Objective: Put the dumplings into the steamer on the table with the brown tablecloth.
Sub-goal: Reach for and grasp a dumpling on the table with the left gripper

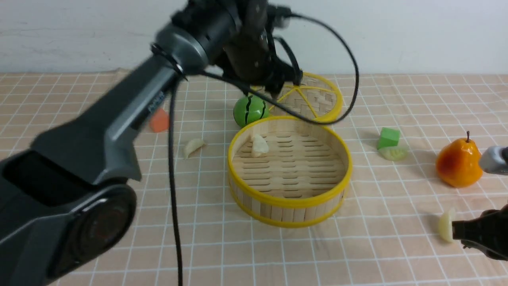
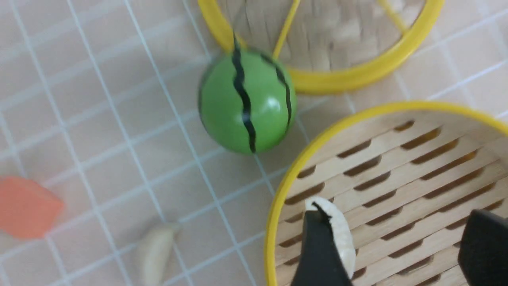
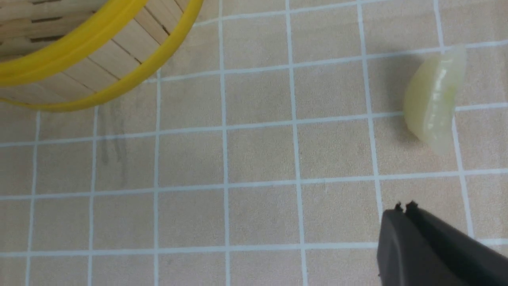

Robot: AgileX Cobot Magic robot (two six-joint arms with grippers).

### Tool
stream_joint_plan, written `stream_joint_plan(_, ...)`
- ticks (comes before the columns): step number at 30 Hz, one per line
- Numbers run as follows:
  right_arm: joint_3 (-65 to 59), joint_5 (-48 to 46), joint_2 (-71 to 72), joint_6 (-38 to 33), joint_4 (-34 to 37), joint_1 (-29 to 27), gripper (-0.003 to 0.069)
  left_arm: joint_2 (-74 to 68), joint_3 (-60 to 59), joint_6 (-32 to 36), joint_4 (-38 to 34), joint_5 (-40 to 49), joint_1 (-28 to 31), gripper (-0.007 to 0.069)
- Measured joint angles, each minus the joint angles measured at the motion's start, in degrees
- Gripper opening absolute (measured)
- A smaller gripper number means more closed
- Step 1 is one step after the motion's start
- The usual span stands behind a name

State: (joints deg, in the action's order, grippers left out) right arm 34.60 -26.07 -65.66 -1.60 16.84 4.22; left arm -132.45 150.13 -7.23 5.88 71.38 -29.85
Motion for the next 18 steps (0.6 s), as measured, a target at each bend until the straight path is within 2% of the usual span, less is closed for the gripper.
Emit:
stream_joint_plan(3,0.0,0.0,0.0,-1.31,1.69,0.0,0.0003,3.09,-0.17,2.34,-0.96,0.0,2.63,0.0449)
stream_joint_plan(5,0.0,-0.17,0.0,-2.64,4.15,0.0,0.0003,4.19,-2.17,3.83,-2.08,0.01,6.46,0.0449)
stream_joint_plan(11,0.0,-0.19,0.0,-9.33,11.28,0.0,0.0006,-0.8,-11.94,9.45,-8.95,0.01,15.2,0.0449)
stream_joint_plan(18,0.0,-0.44,0.0,-17.73,17.82,0.0,0.0011,-8.67,-14.14,13.0,-5.88,-0.84,15.88,0.0449)
